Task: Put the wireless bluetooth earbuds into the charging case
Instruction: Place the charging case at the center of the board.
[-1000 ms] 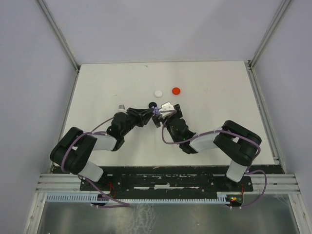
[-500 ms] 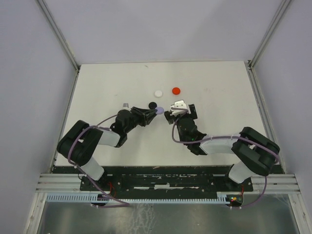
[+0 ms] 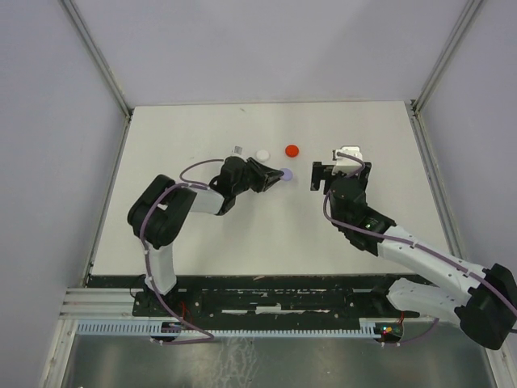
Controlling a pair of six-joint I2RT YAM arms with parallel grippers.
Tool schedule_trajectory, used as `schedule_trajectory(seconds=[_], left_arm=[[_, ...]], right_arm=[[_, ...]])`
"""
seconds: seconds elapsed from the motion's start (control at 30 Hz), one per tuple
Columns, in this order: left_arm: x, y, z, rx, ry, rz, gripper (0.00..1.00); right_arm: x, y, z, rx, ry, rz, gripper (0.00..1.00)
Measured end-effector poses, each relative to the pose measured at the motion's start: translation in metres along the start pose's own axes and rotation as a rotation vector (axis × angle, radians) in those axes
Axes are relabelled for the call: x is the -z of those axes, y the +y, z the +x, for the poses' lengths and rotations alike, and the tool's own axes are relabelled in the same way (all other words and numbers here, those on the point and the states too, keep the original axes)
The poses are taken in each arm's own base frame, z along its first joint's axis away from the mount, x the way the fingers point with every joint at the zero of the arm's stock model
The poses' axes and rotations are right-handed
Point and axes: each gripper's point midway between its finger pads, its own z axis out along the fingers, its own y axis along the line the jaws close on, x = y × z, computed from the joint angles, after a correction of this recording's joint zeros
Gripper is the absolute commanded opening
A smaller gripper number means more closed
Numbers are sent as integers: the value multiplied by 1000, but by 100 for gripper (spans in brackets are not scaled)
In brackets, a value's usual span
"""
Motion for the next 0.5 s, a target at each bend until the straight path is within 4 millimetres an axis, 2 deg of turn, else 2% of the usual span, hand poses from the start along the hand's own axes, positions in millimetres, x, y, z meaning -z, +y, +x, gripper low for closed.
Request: schedule_trajectory(seconds=[0.23,0.4,0.5], left_arm=[[-45,10,0,-92,6,-71,3],[-66,26,5,-138,13,-140,4],[-72,33,8,-163,24,-174,12]], right_arm=[[7,-7,9,56,101,-29,100],[15,-11,0,53,143,-58,100],[21,-16,-4,43,150,-64,100]])
